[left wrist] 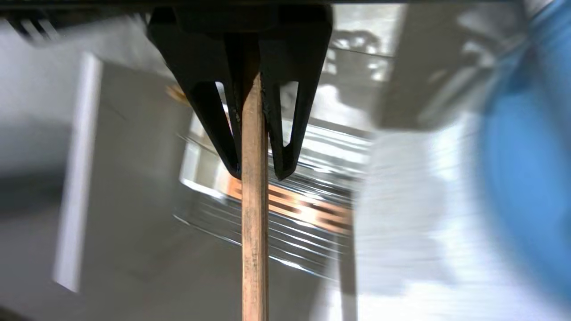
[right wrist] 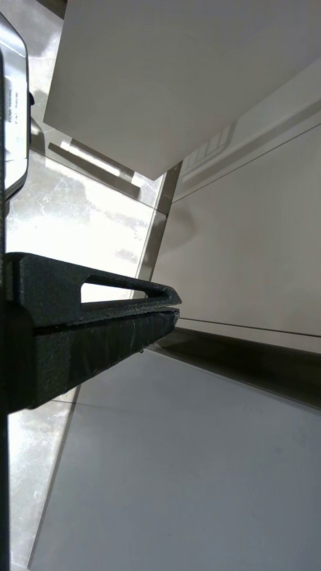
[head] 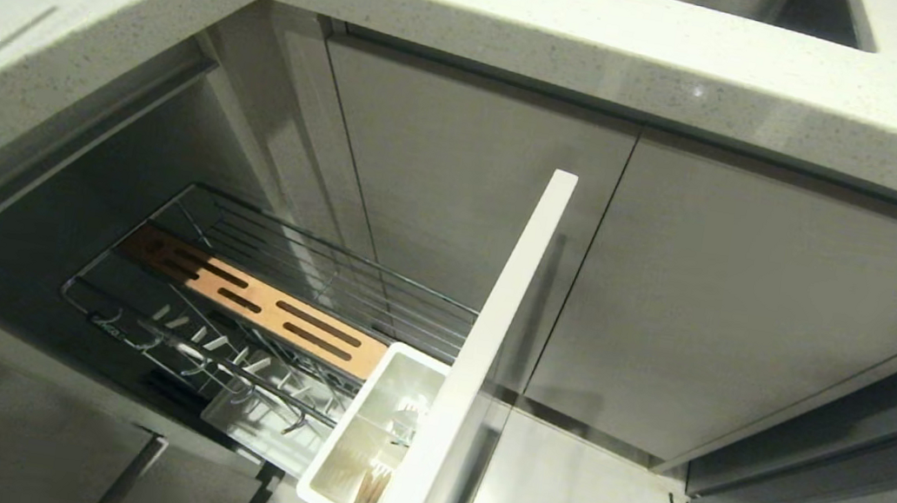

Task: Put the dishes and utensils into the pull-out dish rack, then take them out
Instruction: Take the chopsticks out of the cupboard

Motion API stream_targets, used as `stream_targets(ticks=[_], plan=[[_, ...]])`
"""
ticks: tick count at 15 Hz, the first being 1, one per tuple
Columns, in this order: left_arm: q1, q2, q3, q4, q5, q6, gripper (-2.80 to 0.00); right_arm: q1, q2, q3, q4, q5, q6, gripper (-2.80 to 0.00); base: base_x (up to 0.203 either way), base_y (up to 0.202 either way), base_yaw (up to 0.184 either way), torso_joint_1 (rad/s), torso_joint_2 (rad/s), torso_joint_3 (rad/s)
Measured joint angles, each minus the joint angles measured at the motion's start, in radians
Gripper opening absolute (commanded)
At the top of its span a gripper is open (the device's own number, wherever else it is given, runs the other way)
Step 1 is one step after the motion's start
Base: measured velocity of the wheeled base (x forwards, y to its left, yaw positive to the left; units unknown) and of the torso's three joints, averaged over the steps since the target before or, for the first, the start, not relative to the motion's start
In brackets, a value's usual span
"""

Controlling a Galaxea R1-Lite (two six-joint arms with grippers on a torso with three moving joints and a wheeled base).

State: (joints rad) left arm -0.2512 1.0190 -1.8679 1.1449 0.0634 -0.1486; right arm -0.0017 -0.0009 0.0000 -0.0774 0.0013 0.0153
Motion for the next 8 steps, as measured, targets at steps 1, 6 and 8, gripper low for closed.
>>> stream_targets(ticks=[1, 6, 8], plan=[[0.084, -0.011, -0.001, -0.001, 0.002, 0.015, -2.80, 0.000, 0.000, 0.000, 0.000, 0.000, 0.000, -2.80, 0.000, 0.000, 0.000, 0.000, 0.00, 0.000], [0.524, -0.051, 0.002, 0.005, 0.034, 0.057, -2.80, 0.000, 0.000, 0.000, 0.000, 0.000, 0.000, -2.80, 0.000, 0.000, 0.000, 0.000, 0.00, 0.000], [0.638, -0.059, 0.024, 0.026, 0.081, 0.057, -2.80, 0.000, 0.000, 0.000, 0.000, 0.000, 0.000, -2.80, 0.000, 0.000, 0.000, 0.000, 0.00, 0.000]])
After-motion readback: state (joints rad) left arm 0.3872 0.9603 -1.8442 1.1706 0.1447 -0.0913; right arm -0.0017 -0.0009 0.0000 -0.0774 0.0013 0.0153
